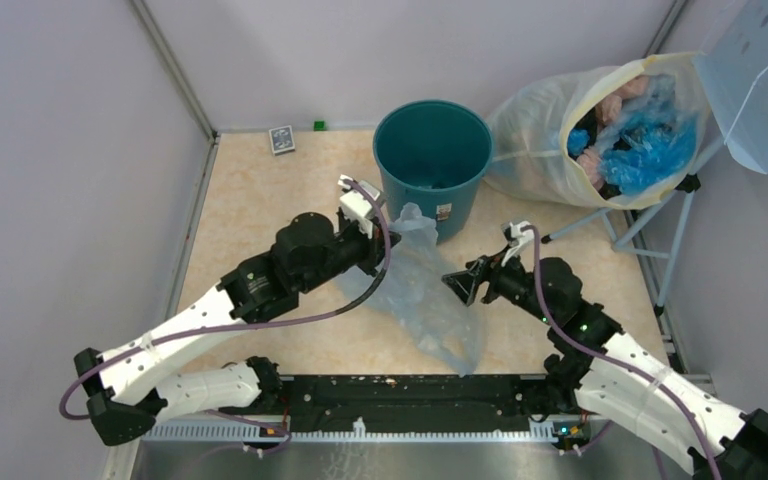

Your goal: Put the trash bags into the trash bin

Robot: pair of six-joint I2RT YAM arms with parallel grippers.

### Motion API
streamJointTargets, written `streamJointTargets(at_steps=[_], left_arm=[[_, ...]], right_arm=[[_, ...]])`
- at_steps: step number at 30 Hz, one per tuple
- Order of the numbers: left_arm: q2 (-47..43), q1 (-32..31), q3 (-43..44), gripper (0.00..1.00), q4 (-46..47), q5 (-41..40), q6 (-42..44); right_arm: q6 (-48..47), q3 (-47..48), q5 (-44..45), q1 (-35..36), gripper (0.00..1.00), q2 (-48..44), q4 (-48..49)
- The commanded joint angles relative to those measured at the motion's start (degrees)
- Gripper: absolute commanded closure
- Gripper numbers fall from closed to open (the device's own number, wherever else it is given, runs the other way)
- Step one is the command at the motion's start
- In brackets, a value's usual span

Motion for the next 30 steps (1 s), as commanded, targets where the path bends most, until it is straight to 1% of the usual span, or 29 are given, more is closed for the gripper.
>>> streamJointTargets(at_steps=[1, 8, 9, 10, 12, 13, 14, 16, 18, 20, 21, 22, 24, 30], left_arm=[[-3.1, 0.0, 0.1, 1.00, 0.5, 3.8, -1.8], [-3.7, 0.1, -0.7, 1.00, 1.1, 6.9, -3.7], [-3.8, 0.0, -1.0, 1.00, 1.4, 6.9, -3.9], [-3.9, 0.0, -1.3, 1.00, 1.6, 6.7, -4.0], [-3.9, 0.0, -1.6, 1.00, 1.5, 6.1, -4.1], [-3.8, 0.0, -1.7, 0.99, 1.4, 5.9, -3.9], [-3.6, 0.0, -1.7, 0.94, 1.2, 5.8, -3.6], [-3.0, 0.0, -1.7, 0.79, 0.6, 5.8, -2.8], [-2.3, 0.0, -1.5, 0.51, 0.2, 6.3, -1.2], [-1.4, 0.0, -1.2, 0.23, 0.4, 8.8, 1.6], [-0.9, 0.0, -0.8, 0.16, 0.5, 9.2, 2.3], [-0.3, 0.0, -0.2, 0.13, 0.5, 9.1, 2.8], [1.0, 0.0, 1.4, 0.11, 0.4, 8.3, 3.5], [3.5, 0.0, 6.4, 0.12, 0.1, 4.2, 4.9]], right_arm=[[-11.3, -1.3, -5.8, 0.4, 0.19, 1.9, 6.9], [-15.4, -0.5, -6.8, 0.9, 0.16, 9.5, 11.1], [-15.4, -0.1, -6.3, 1.0, 0.20, 10.6, 11.3], [-15.0, 0.5, -5.8, 1.0, 0.27, 11.7, 11.3], [-14.8, 1.8, -7.1, 1.0, 0.47, 13.5, 10.9], [-14.2, 2.3, -7.7, 0.9, 0.59, 14.1, 10.8], [-13.6, 2.6, -8.3, 1.0, 0.69, 14.4, 11.1], [-12.1, 2.8, -9.1, 1.0, 0.85, 14.3, 11.6], [-11.0, 3.6, -8.7, 1.0, 0.99, 14.1, 10.8], [-10.4, 5.1, -8.6, 0.9, 1.00, 14.2, 9.2], [-10.3, 6.1, -8.8, 0.9, 1.00, 14.5, 8.2], [-10.3, 7.1, -9.1, 0.9, 1.00, 14.9, 7.3], [-10.4, 8.9, -9.4, 1.0, 1.00, 15.7, 5.5], [-10.9, 10.3, -9.8, 0.9, 1.00, 16.4, 4.5]])
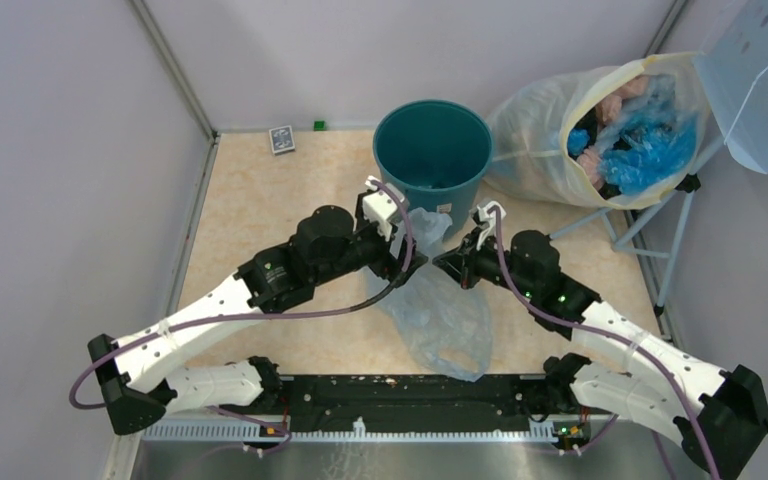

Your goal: Put the trash bags into the trash bin

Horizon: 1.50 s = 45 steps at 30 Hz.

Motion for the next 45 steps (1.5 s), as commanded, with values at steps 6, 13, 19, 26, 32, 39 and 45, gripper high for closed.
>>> streamJointTargets(at_steps=[6, 13, 19, 26, 32, 39, 45], left_arm=[[0.8, 0.0, 8.8, 0.14, 1.4, -3.6, 2.8], [-0.1, 0.0, 9.8, 0.09, 0.1, -4.7, 4.1], [1.0, 0.0, 11.0, 0.34, -4.8, -4.6, 4.8], [-2.6, 0.0, 9.0, 0.04, -9.2, -2.2, 4.2], [-5.1, 0.0, 7.6, 0.07, -12.1, 3.7, 4.5], [-5.0, 0.0, 8.0, 0.03, -17.4, 3.3, 5.1], [-5.1, 0.0, 8.0, 0.01, -20.3, 9.4, 4.3]], right_arm=[[-0.5, 2.9, -1.7, 0.5, 1.00, 1.9, -0.7], [0.6, 3.4, -0.7, 0.5, 1.00, 3.0, -0.8], [2.0, 3.7, -0.4, 0.5, 1.00, 4.1, -0.2], [2.9, 5.2, 0.1, 0.5, 1.00, 6.8, -1.1], [4.0, 6.0, -0.9, 0.5, 1.00, 7.9, -0.6], [4.7, 6.2, -1.2, 0.5, 1.00, 8.4, -0.3], [4.9, 6.1, -1.0, 0.5, 1.00, 8.9, -0.5]])
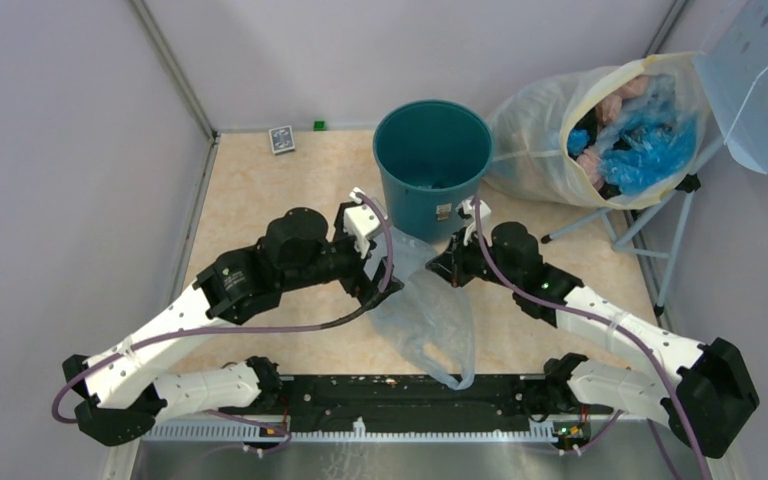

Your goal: Put the trash bags into the trash bin

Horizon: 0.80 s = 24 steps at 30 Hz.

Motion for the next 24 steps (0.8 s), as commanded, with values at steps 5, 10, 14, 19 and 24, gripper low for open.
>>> streamJointTargets(at_steps=[5, 10, 14, 19, 24], left_arm=[[-0.3, 0.0, 0.0, 0.02, -4.3, 2.9, -1.6], [-0.8, -0.1, -0.3, 0.01, -4.8, 6.7, -1.2], [-1.2, -0.1, -0.9, 0.04, -4.2, 11.0, -0.2], [-0.3, -0.1, -1.3, 0.43, -5.2, 8.7, 0.9], [1.5, -0.1, -1.4, 0.99, -4.9, 2.5, 0.8]], right_arm=[[0.8, 3.0, -0.5, 0.5, 1.00, 0.9, 2.9], [0.9, 3.2, -0.9, 0.5, 1.00, 1.5, 2.7], [1.0, 3.2, -0.9, 0.5, 1.00, 1.7, 2.8], [1.2, 3.2, -1.0, 0.5, 1.00, 1.9, 2.8], [1.0, 3.6, -0.7, 0.5, 1.00, 1.9, 2.1]])
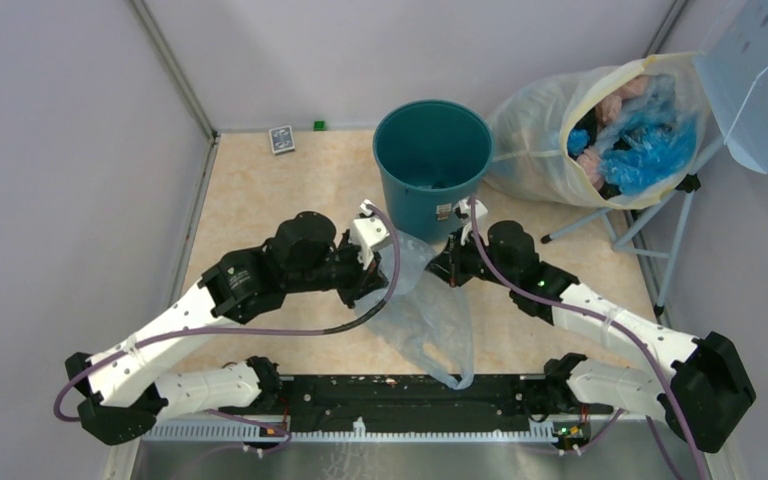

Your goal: Put the trash bags into the trash bin

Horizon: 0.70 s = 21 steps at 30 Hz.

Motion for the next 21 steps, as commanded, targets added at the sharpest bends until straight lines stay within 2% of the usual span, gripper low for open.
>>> streamJointTargets(at_steps=[1, 4, 7, 12, 13, 15, 16, 17, 18, 21], left_arm=[[1.8, -0.1, -0.6, 1.00, 1.2, -6.0, 0.4], [3.3, -0.1, 0.2, 1.00, 1.7, -8.1, -0.4], [5.1, -0.1, 2.6, 1.00, 2.6, -5.9, -2.0], [7.6, 0.0, 8.3, 1.00, 3.5, -4.7, -4.5], [8.2, -0.1, 9.0, 1.00, 4.1, -5.4, -5.2], [9.3, 0.0, 9.9, 1.00, 5.4, -6.4, -6.6], [10.1, 0.0, 10.1, 1.00, 6.0, -6.6, -7.2], [10.8, 0.0, 10.5, 1.00, 6.6, -6.4, -7.7], [11.5, 0.0, 10.6, 1.00, 7.5, -6.1, -8.1], [12.9, 0.0, 10.9, 1.00, 10.3, -3.6, -8.1]], right_arm=[[0.0, 3.6, 0.3, 0.5, 1.00, 0.0, 1.3], [-1.8, 4.4, 2.4, 0.5, 1.00, 0.0, -0.6], [-3.8, 4.7, 4.8, 0.0, 1.00, 0.3, -1.4], [-4.8, 4.5, 2.6, -4.8, 1.00, 1.3, -1.0], [-5.0, 4.4, 1.6, -5.8, 0.96, 1.6, -0.9], [-6.4, 4.7, -0.8, -6.7, 0.53, 1.3, -1.8], [-7.6, 4.7, -1.1, -6.8, 0.38, 0.7, -2.0], [-8.5, 4.5, -1.5, -6.8, 0.32, -0.4, -2.0], [-9.6, 3.9, -2.0, -6.8, 0.30, -1.8, -2.0], [-13.1, 1.1, -4.5, -6.8, 0.29, -7.5, -1.2]])
